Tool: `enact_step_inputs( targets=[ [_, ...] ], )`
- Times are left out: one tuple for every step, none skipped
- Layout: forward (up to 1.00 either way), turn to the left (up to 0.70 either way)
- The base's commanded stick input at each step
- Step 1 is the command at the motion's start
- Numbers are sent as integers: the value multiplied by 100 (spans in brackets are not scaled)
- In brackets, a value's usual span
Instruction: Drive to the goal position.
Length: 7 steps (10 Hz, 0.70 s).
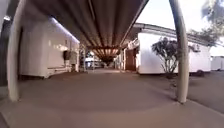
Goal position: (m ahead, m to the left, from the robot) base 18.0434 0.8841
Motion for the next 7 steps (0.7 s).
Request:
enact_step_inputs(
  targets=[
    [70, 0],
    [70, 8],
    [70, 25],
    [70, 28],
    [70, 10],
    [70, 0],
    [70, 0]
  ],
)
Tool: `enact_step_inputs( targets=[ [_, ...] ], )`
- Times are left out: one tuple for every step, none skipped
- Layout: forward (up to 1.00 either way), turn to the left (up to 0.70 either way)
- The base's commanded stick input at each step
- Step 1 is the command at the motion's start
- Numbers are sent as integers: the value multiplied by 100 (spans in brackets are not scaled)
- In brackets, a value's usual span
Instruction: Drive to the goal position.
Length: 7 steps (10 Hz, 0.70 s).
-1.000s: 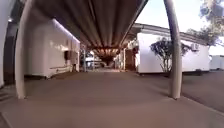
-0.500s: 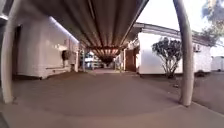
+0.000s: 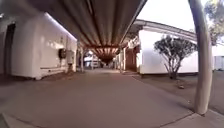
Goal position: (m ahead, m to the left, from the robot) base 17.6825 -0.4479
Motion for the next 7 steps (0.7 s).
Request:
enact_step_inputs(
  targets=[
    [70, 0],
    [70, 0],
    [70, 0],
    [70, 0],
    [70, 0],
    [70, 0],
    [70, 0]
  ],
)
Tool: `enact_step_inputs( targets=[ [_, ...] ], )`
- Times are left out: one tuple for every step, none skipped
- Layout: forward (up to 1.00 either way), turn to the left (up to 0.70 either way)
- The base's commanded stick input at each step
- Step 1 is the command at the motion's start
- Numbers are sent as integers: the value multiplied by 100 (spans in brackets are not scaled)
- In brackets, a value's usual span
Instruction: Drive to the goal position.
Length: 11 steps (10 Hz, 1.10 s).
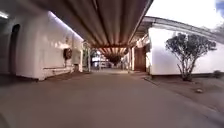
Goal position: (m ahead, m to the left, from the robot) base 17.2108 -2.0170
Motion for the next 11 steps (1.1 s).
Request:
enact_step_inputs(
  targets=[
    [70, 0],
    [70, 0],
    [70, 0],
    [70, 0],
    [70, 0],
    [70, 0],
    [70, 0],
    [70, 0],
    [70, 0],
    [70, 0],
    [70, 0]
  ],
)
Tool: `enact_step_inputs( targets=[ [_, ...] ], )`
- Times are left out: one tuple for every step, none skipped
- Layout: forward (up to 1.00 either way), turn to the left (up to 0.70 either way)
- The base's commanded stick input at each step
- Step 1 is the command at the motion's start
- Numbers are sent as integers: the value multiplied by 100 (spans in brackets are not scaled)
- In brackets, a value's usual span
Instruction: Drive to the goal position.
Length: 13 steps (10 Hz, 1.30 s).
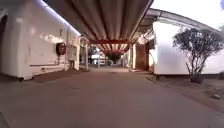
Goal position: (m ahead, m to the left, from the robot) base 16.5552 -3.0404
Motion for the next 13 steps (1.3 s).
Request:
enact_step_inputs(
  targets=[
    [70, 0],
    [70, 0],
    [70, 0],
    [70, 0],
    [70, 0],
    [70, 0],
    [70, 0],
    [70, 0],
    [70, 0],
    [70, 0],
    [70, 0],
    [70, 0],
    [70, 0]
  ],
)
